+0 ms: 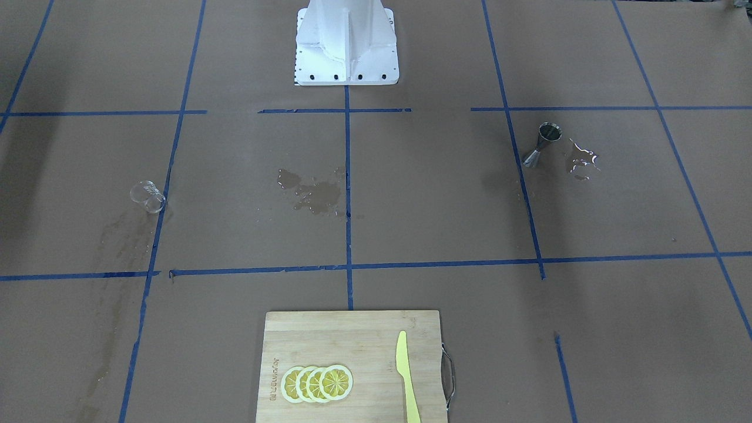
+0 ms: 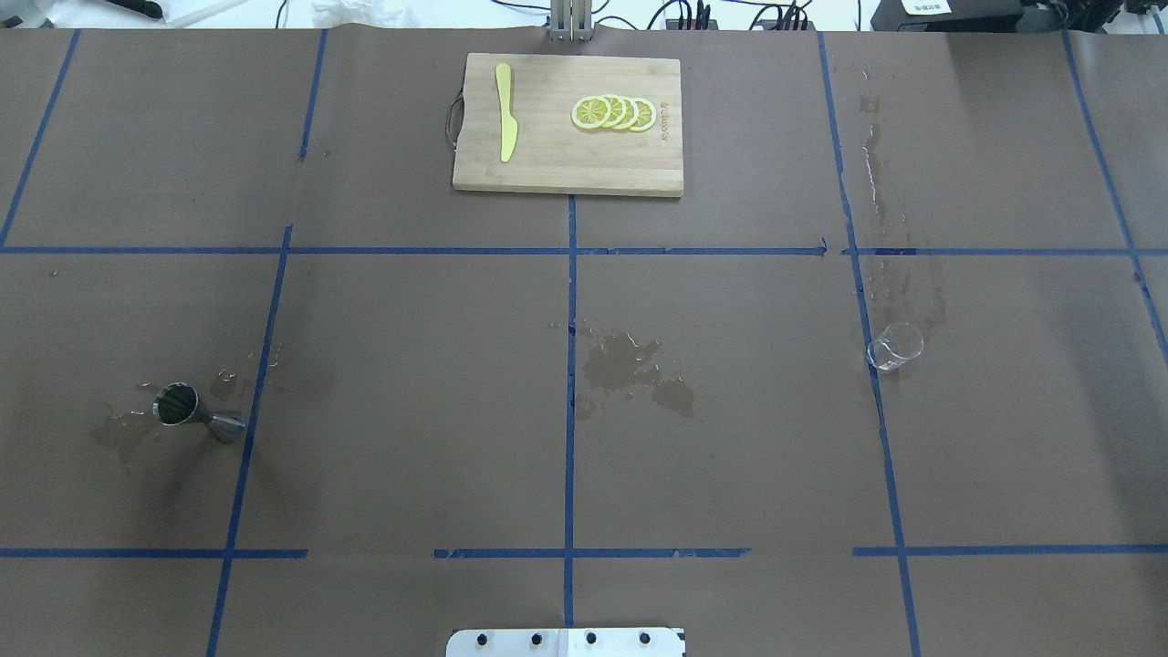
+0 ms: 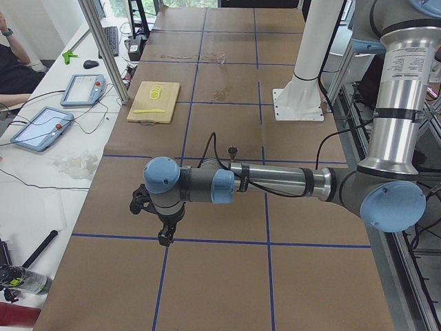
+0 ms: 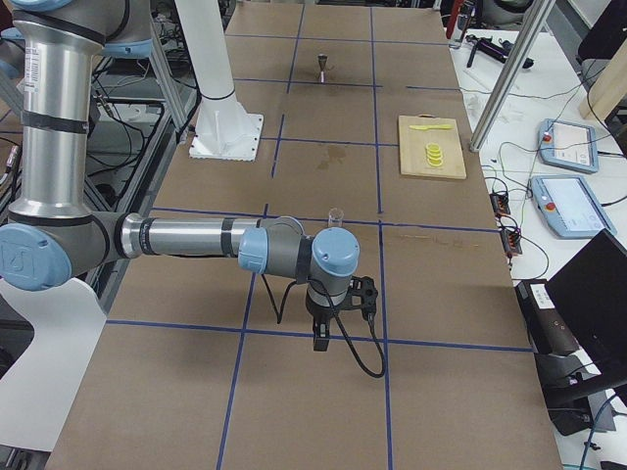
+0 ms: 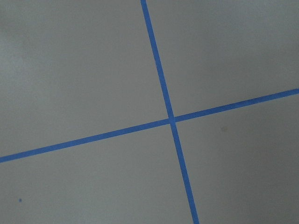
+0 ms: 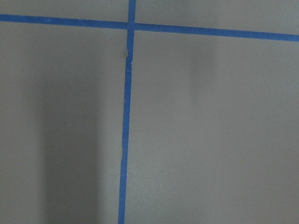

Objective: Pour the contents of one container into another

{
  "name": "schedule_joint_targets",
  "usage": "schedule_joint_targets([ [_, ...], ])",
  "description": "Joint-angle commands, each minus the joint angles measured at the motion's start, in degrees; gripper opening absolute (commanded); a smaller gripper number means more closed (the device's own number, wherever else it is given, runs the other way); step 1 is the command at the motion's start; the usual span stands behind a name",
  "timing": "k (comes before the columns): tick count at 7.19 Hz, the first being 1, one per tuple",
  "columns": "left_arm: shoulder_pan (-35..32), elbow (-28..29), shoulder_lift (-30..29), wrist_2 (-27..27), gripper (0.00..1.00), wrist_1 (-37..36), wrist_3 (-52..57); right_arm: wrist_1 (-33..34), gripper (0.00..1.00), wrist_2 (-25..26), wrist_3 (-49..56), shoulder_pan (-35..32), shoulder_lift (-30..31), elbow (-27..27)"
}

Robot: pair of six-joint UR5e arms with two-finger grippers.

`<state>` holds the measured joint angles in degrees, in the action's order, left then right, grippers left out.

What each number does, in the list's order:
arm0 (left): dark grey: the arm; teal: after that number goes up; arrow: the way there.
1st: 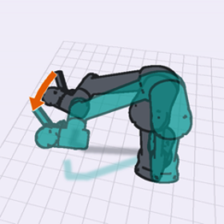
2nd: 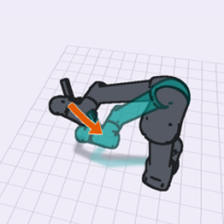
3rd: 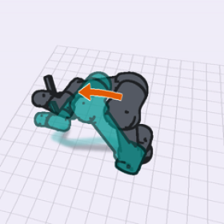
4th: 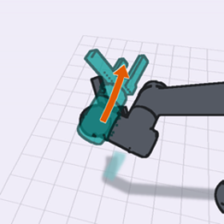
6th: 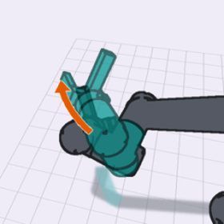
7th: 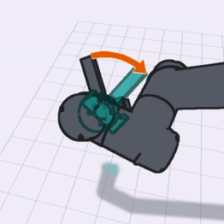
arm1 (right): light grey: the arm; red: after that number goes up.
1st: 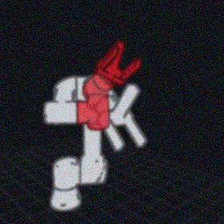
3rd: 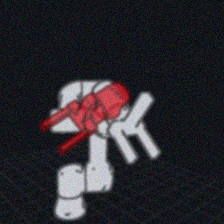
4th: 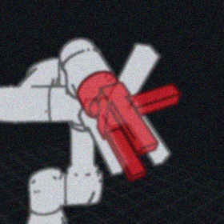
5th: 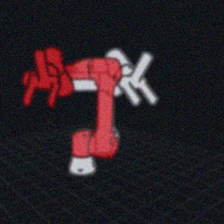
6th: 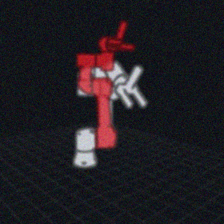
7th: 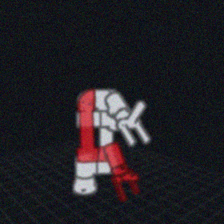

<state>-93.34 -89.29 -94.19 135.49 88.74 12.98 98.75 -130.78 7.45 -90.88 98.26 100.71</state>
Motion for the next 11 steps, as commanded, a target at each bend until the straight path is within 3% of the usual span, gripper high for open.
schedule_joint_targets([
  [1, 0.0, 0.0, 1.29, -0.05, 1.0, 0.29, -0.07, 0.04, 1.0, 0.0, 0.02, 0.0, 0.0, 0.01],
  [11, 0.09, -0.44, 4.36, 0.03, 1.0, 0.73, -0.24, 0.04, 1.0, -0.26, 0.2, 0.0, 0.0, 0.01],
])
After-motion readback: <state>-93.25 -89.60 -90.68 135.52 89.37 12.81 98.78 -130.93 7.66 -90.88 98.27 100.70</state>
